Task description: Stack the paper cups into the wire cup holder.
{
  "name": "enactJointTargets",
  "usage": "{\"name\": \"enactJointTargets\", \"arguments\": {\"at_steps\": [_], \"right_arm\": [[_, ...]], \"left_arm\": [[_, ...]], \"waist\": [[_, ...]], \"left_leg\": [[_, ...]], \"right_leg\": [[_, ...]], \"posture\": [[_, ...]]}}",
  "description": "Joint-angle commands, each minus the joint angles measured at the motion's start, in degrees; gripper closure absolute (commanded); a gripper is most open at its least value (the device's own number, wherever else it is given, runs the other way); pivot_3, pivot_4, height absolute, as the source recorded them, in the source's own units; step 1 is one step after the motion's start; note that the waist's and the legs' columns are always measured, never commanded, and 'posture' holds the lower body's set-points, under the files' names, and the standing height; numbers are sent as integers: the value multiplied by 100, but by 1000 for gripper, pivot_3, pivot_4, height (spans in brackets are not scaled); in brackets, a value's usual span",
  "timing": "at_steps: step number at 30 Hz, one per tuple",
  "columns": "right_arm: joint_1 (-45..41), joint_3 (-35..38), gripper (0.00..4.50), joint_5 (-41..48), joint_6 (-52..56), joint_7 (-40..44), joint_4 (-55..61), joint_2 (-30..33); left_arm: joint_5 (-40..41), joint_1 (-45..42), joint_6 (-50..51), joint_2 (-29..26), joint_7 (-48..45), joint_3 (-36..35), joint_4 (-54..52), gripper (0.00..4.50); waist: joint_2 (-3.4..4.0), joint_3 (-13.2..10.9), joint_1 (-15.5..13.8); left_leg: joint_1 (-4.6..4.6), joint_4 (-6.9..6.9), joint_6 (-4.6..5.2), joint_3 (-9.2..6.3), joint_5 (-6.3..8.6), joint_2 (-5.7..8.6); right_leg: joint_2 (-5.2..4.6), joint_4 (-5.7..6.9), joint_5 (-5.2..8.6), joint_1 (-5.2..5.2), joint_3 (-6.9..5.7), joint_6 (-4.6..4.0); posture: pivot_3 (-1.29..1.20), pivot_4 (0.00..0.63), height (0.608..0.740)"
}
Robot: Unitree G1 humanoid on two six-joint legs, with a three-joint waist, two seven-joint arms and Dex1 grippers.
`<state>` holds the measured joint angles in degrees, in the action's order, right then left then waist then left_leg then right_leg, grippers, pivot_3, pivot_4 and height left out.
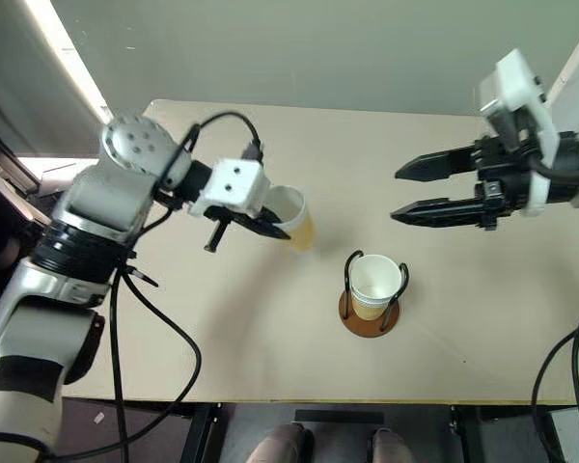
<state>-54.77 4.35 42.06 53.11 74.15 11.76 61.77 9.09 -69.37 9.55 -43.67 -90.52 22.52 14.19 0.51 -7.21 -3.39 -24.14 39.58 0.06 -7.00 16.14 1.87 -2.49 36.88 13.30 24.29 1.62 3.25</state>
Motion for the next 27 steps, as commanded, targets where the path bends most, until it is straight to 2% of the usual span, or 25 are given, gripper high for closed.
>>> {"name": "enactJointTargets", "arguments": {"at_steps": [1, 8, 14, 22, 27], "right_arm": [[87, 528, 1499, 207, -58, 67, -46, 201], [1311, 1066, 1499, 432, -125, 374, 531, 678], [1962, 1477, 1499, 486, -296, 560, 683, 994], [2304, 1861, 1499, 649, -301, 329, 906, 1053], [2336, 2052, 1499, 753, -260, 284, 923, 1236]], "left_arm": [[442, -426, 335, 4, -198, -73, -358, 4436], [801, -939, 575, 257, -198, 65, -420, 4436], [928, -1322, 482, 599, -198, 336, -183, 4436], [1059, -1687, 178, 1071, -198, 708, 261, 4436], [1351, -1739, 167, 1076, -198, 1039, 183, 4436]], "waist": [[0, 0, 1], [0, 0, -11], [1, 0, -17], [1, -1, -15], [1, -1, -19]], "left_leg": [[1, 1, 0, 0, 0, 0], [1, 2, 1, 5, 1, 0], [3, 3, 2, 10, 2, -1], [3, 8, 5, 13, 3, -2], [2, 9, 5, 14, 4, -2]], "right_leg": [[0, 1, 0, -1, 0, 0], [-1, 0, -1, -4, 1, 1], [-3, 2, -2, -4, 4, 3], [-4, 4, -4, -6, 6, 8], [-3, 4, -5, -6, 6, 9]], "posture": [[0, 150, 740], [0, 150, 740], [0, 150, 740], [0, 150, 740], [0, 150, 740]]}}
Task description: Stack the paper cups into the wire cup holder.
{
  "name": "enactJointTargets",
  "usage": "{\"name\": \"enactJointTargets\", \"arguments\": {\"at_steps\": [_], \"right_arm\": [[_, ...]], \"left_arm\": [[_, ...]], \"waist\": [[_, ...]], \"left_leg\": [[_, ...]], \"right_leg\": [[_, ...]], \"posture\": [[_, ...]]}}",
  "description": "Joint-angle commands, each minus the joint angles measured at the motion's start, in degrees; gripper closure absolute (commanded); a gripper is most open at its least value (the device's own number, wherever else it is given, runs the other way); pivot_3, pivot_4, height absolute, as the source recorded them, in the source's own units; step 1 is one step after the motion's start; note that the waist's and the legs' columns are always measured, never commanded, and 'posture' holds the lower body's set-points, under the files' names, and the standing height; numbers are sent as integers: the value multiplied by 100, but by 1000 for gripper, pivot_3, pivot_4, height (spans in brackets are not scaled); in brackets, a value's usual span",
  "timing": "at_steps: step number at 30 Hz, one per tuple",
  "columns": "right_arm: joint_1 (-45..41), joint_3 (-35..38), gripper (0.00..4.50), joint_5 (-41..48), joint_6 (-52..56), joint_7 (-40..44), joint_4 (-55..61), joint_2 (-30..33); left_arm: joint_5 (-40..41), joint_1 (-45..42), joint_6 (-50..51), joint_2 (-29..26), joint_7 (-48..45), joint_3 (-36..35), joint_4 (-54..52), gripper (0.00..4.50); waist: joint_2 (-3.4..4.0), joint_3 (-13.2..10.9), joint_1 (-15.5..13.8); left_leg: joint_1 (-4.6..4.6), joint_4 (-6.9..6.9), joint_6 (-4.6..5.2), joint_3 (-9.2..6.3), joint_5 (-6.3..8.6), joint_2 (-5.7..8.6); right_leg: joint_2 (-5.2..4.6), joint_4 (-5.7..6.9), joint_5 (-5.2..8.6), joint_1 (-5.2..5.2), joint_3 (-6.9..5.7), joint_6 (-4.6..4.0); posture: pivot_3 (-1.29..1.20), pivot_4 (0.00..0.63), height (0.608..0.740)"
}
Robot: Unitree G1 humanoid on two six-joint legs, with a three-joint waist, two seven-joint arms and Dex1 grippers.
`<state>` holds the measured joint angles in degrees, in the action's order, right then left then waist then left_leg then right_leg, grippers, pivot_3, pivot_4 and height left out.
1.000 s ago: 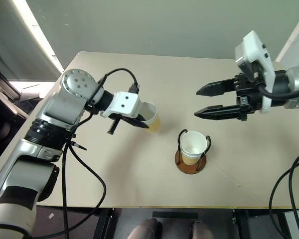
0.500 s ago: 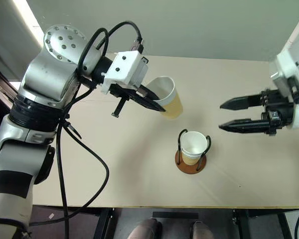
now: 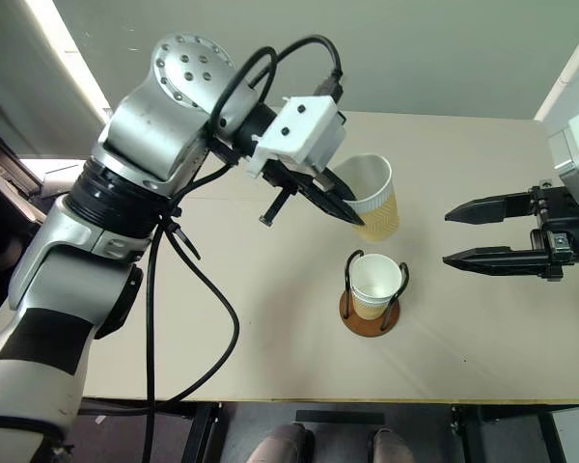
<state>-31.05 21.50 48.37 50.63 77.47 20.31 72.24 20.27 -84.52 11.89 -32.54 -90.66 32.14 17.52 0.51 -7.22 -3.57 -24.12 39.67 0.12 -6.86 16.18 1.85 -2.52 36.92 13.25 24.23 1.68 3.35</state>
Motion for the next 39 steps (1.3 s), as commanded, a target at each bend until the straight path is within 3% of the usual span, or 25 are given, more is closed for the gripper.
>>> {"name": "enactJointTargets", "arguments": {"at_steps": [1, 12, 24, 28, 34, 37, 39], "right_arm": [[-23, 362, 1499, 125, -16, -58, 61, 215], [130, 535, 1499, 230, -24, -289, 148, 260], [297, 661, 1499, 305, 10, -448, 266, 282], [339, 695, 1499, 312, 9, -441, 260, 320], [299, 617, 1499, 293, -41, -467, 200, 347], [178, 422, 1499, 255, -142, -567, 96, 228], [18, 146, 1499, 174, -243, -716, -41, 40]], "left_arm": [[310, -225, -52, -63, -184, 154, -199, 4436], [535, -31, -115, -109, -184, 772, -285, 4436], [-123, 320, -628, 374, -184, 862, 110, 4436], [-307, 328, -568, 670, -184, 640, 255, 3540], [-392, 198, -330, 1019, -145, 54, 467, 1327], [-161, 203, 185, 892, -110, -446, 384, 264], [56, 268, 671, 725, 19, -887, 357, 15]], "waist": [[0, 0, -1], [0, 0, -9], [0, 0, -26], [0, 0, -42], [0, 0, -47], [1, 0, -47], [1, 1, -46]], "left_leg": [[0, 0, 0, 0, 0, 0], [0, 5, 1, 1, 0, 1], [-5, 31, 6, 1, 3, 1], [-5, 36, 7, 1, 4, 1], [-4, 37, 7, 4, 4, 1], [-3, 37, 7, 5, 4, 1], [-1, 37, 7, 6, 4, 1]], "right_leg": [[0, 0, 0, 0, 0, 0], [0, 0, -1, -2, 0, 3], [1, 5, -5, -6, -1, 10], [0, 6, -6, -8, -1, 11], [1, 8, -6, -9, -1, 12], [1, 9, -6, -9, 0, 13], [1, 9, -6, -9, 0, 13]], "posture": [[0, 150, 740], [0, 150, 740], [0, 150, 740], [0, 150, 740], [0, 150, 740], [0, 150, 740], [0, 150, 740]]}}
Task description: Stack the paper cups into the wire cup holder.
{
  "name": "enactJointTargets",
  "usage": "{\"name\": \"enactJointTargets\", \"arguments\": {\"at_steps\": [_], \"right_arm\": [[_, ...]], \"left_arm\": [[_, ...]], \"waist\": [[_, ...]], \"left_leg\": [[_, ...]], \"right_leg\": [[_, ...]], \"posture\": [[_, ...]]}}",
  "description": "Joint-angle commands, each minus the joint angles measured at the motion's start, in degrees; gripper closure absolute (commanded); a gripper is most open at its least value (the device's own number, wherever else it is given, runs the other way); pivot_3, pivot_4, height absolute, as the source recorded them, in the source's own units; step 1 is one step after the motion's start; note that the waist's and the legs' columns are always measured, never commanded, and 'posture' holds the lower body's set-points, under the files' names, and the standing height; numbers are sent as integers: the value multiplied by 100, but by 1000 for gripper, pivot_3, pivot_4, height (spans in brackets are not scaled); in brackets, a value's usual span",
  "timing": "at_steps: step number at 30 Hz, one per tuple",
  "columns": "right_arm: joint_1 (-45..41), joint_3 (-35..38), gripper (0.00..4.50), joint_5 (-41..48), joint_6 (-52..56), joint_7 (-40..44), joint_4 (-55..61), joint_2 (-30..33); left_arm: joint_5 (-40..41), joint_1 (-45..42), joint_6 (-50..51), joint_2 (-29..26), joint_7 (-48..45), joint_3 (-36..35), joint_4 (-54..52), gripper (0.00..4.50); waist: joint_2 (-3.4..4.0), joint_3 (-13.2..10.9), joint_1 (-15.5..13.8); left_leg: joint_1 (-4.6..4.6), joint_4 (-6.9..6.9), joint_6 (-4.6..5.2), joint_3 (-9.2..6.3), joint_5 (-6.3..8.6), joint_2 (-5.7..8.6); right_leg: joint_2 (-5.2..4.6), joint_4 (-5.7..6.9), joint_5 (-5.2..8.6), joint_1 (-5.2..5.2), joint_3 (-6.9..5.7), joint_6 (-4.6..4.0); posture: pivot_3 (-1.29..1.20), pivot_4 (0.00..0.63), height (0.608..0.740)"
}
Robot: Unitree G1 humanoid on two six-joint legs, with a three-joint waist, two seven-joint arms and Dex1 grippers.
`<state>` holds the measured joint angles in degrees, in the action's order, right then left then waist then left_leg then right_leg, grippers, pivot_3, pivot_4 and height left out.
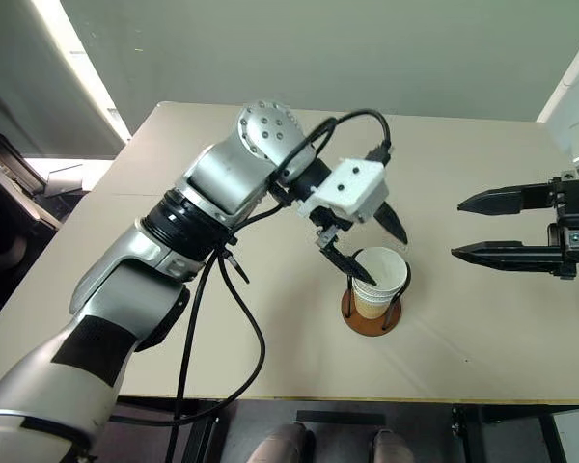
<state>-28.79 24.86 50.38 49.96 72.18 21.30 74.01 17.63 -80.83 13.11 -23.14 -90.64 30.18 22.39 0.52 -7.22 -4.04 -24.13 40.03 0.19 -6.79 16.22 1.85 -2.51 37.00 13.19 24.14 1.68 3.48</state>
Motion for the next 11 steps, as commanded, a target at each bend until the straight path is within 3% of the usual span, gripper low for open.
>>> {"name": "enactJointTargets", "arguments": {"at_steps": [1, 6, 11], "right_arm": [[-287, -320, 1499, -69, -211, -249, -222, -214], [-912, -1061, 1499, -524, -475, -524, -1047, -765], [-1680, -1666, 1499, -1398, -1133, -851, -2493, -1533]], "left_arm": [[362, -60, 723, -281, 109, -856, -115, 15], [296, 359, 1275, -621, 1013, -1660, -76, 15], [358, 1408, 1851, -1030, 2175, -2541, -639, 15]], "waist": [[0, 0, 12], [4, 2, 41], [5, 3, 59]], "left_leg": [[2, 0, 0, 0, 0, 0], [13, 5, 2, 5, -1, 0], [18, 10, 6, 5, -4, 0]], "right_leg": [[1, 0, 0, 0, 0, 0], [1, -2, 1, -4, 5, 3], [6, -1, 0, -2, 5, 4]], "posture": [[0, 150, 740], [0, 150, 740], [0, 150, 740]]}}
